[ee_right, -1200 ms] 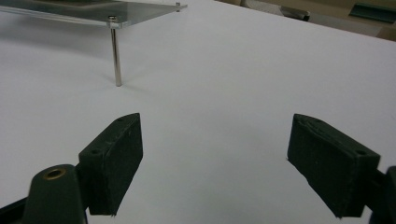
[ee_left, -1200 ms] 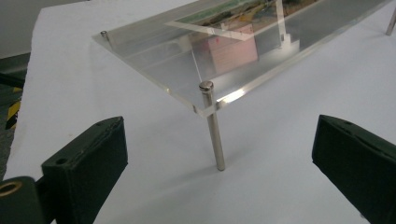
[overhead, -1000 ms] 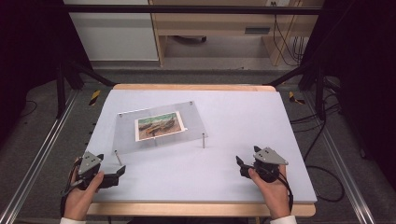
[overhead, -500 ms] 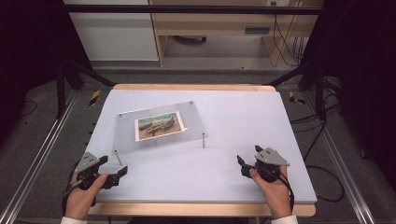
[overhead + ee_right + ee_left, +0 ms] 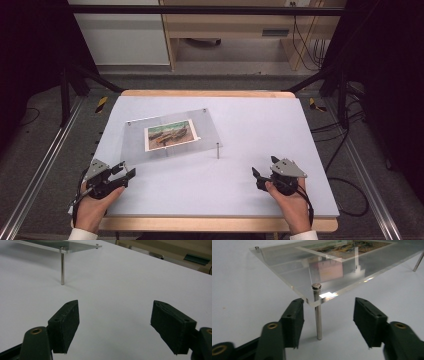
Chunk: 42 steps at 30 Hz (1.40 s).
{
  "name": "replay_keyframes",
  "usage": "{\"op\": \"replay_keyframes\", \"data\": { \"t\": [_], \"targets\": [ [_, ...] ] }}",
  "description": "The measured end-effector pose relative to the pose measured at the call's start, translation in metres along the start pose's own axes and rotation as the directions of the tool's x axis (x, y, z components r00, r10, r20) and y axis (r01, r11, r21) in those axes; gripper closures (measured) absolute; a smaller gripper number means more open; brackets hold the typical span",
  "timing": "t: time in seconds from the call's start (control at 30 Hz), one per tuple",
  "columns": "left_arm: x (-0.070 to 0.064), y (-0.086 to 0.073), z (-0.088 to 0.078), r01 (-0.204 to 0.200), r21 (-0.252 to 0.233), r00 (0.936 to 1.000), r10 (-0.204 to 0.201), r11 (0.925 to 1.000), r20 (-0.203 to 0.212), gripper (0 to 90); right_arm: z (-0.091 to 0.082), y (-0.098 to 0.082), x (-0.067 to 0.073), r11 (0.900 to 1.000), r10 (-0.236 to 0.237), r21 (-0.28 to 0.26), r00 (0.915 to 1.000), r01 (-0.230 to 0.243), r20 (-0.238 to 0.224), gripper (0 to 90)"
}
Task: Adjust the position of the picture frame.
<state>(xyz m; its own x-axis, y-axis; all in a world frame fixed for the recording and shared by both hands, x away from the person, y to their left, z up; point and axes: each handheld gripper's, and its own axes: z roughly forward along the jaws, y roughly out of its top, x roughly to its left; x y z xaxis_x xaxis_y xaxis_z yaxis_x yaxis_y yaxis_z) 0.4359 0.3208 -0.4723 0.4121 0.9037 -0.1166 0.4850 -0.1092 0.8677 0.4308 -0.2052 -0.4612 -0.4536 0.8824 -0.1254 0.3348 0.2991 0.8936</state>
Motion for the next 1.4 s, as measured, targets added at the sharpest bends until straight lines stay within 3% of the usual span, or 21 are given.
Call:
{"op": "replay_keyframes", "data": {
  "t": [0.2, 0.23, 0.4, 0.5, 0.6, 0.77, 0.8, 0.83, 0.97, 1.2, 1.4],
  "targets": [
    [0.004, -0.002, 0.003, 0.029, -0.010, 0.9995, -0.029, 0.9995, -0.011, 61.4, 0.001, 0.000, 0.002, 1.000, -0.004, 0.004, 1.0000, 0.004, -0.003, 23.2],
    [0.006, -0.002, 0.002, 0.054, -0.026, 0.9985, -0.054, 0.9982, -0.007, 63.5, 0.002, 0.000, 0.003, 1.000, -0.006, 0.006, 1.0000, 0.006, -0.005, 23.1],
    [0.008, -0.002, 0.003, 0.031, -0.029, 0.9995, -0.031, 0.9991, -0.003, 76.6, 0.003, 0.001, 0.006, 1.000, -0.020, 0.011, 0.9997, 0.020, -0.013, 23.1],
    [0.010, -0.001, 0.003, 0.059, -0.027, 0.9982, -0.059, 0.9979, 0.005, 82.2, 0.005, 0.002, 0.010, 1.000, -0.027, 0.012, 0.9993, 0.027, -0.025, 22.9],
    [0.009, 0.000, 0.002, 0.057, -0.030, 0.9984, -0.056, 0.9980, 0.007, 83.8, 0.007, 0.005, 0.015, 0.999, -0.032, 0.016, 0.9985, 0.033, -0.044, 22.1],
    [0.009, 0.002, 0.001, 0.074, -0.026, 0.9968, -0.073, 0.9969, 0.033, 84.0, 0.024, 0.022, 0.041, 0.999, 0.001, 0.048, 0.9923, 0.005, -0.124, 18.7],
    [0.010, 0.003, 0.000, 0.082, -0.029, 0.9959, -0.081, 0.9962, 0.040, 84.0, 0.024, 0.022, 0.041, 0.999, 0.001, 0.048, 0.9923, 0.005, -0.124, 18.7],
    [0.010, 0.004, -0.001, 0.091, -0.030, 0.9946, -0.090, 0.9954, 0.052, 84.0, 0.033, 0.030, 0.048, 0.998, -0.002, 0.062, 0.9896, 0.011, -0.144, 21.8],
    [0.011, 0.007, -0.002, 0.113, -0.039, 0.9917, -0.110, 0.9929, 0.067, 83.9, 0.050, 0.038, 0.055, 0.997, -0.018, 0.068, 0.9902, 0.027, -0.139, 27.2],
    [0.012, 0.010, -0.005, 0.136, -0.058, 0.9870, -0.130, 0.9890, 0.094, 83.9, 0.101, 0.051, 0.061, 0.997, 0.041, 0.065, 0.9853, -0.030, -0.166, 50.7],
    [0.011, 0.011, -0.006, 0.138, -0.060, 0.9864, -0.132, 0.9886, 0.098, 83.9, 0.119, 0.058, 0.059, 0.998, 0.051, 0.033, 0.9821, -0.046, -0.181, 60.7]
  ]
}}
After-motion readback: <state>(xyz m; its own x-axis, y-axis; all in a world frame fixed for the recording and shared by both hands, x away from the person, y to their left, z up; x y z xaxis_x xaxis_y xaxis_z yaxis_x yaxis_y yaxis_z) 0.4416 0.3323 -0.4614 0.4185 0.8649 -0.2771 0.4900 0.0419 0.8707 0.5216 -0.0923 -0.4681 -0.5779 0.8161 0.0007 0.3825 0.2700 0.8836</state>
